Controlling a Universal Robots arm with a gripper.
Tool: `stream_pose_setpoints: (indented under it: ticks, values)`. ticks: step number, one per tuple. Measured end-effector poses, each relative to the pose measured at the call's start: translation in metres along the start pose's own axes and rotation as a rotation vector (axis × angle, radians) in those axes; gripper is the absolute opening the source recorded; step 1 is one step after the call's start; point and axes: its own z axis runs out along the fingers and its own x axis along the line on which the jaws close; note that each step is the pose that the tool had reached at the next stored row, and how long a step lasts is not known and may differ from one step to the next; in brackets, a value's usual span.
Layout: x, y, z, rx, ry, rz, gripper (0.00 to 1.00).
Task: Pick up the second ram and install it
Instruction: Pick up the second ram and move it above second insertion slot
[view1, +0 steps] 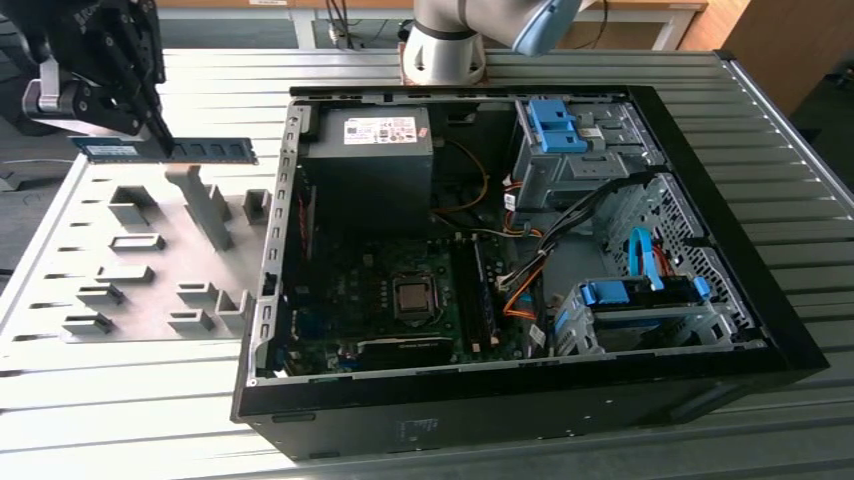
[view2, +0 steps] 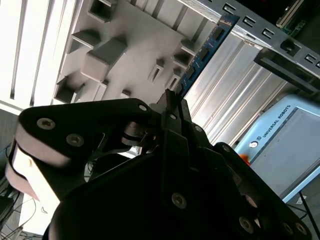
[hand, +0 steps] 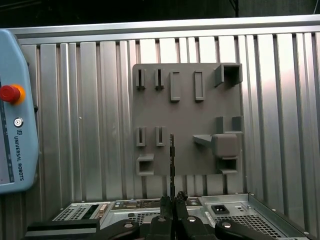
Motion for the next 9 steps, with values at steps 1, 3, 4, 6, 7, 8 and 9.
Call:
stream_pose_setpoints:
  ticks: [1,3,4,6,7,8,9]
  values:
    - [-0.0001,-0.0015,0.0,0.0,-0.0001,0.0,0.14]
    - [-0.0003,-0.0044,-0.0001,0.0,0.0,0.0,0.14]
    - [-0.0004,-0.0059,0.0,0.0001,-0.0001,0.0,0.14]
    - [-0.0006,-0.0089,-0.0001,0.0,0.0,0.0,0.14]
    - [-0.0007,-0.0105,-0.0001,0.0,0.0,0.0,0.14]
    - [-0.0008,-0.0123,-0.0002,0.0,0.0,0.0,0.14]
    - [-0.0009,-0.0139,-0.0002,0.0,0.0,0.0,0.14]
